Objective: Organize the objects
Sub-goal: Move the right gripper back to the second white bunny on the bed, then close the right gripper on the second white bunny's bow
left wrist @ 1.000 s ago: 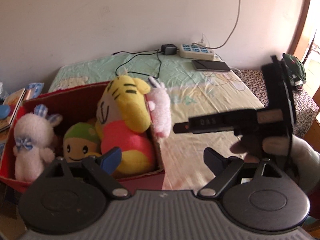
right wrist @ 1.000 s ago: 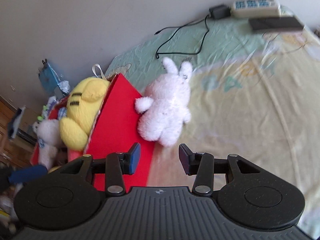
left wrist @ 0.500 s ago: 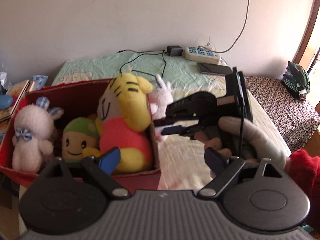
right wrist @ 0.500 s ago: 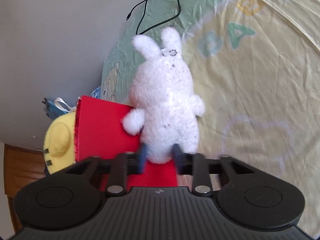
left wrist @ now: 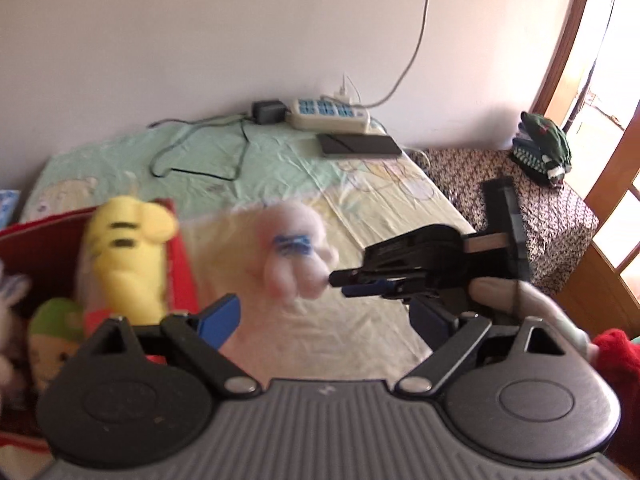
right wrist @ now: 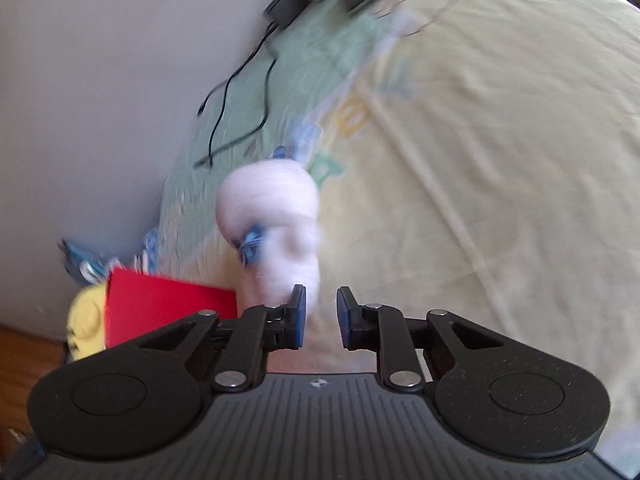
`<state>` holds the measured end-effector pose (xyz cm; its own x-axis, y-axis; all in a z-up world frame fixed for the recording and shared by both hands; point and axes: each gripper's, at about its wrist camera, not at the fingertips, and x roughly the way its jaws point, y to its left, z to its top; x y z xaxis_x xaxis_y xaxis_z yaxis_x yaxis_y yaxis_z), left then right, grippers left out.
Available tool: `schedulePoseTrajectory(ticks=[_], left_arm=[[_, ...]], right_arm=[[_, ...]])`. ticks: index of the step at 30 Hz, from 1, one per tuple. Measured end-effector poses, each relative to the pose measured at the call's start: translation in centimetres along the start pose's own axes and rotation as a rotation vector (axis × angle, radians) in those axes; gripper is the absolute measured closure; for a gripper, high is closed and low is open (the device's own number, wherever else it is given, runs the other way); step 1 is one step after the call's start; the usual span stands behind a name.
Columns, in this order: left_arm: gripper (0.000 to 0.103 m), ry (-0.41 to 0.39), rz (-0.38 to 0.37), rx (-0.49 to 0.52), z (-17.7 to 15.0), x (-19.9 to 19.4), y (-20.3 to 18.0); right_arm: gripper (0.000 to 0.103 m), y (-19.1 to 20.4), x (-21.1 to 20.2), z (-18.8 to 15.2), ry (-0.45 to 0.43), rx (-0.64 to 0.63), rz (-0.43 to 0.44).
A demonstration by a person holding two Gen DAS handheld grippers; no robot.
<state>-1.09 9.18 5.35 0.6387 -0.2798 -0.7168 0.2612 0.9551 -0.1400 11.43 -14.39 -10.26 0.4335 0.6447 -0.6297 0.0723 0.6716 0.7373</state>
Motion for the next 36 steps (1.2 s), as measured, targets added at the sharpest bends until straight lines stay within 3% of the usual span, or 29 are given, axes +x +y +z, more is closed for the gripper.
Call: schedulePoseTrajectory(ticks=[4, 8, 13, 18, 26, 36], left_arm=[[0.012, 0.040, 0.004, 0.024, 1.0, 3.2, -1.4], [0.012, 0.127, 0.030, 0.031, 1.5, 7.4, -2.3], [0.012, 0.178, 0.060, 0.033, 1.8, 10.4, -2.6], [0.012, 0.191, 0.082, 0.051, 2.3, 11.9, -2.6], [0.012, 0.205, 0.114, 0.050, 3.3, 13.9, -1.5], [0.012, 0.193, 0.064, -0.001, 3.3, 14.9, 0.5]], right_arm=[[0.077, -1.1, -1.8, 0.6, -0.051, -0.027, -0.052], [0.076, -2.2, -2.8, 0.6, -0.061, -0.029, -0.060], [0.076, -2.8, -3.1, 0.6, -0.053, -0.044, -0.055], [0.075, -2.6, -2.4, 1.4, -0.042, -0.057, -0.025], [0.060, -1.1, -1.0, 2.9, -0.019, -0.074, 0.043], [0.052, 0.9, 1.6, 3.7, 0.023, -0.143, 0.087]])
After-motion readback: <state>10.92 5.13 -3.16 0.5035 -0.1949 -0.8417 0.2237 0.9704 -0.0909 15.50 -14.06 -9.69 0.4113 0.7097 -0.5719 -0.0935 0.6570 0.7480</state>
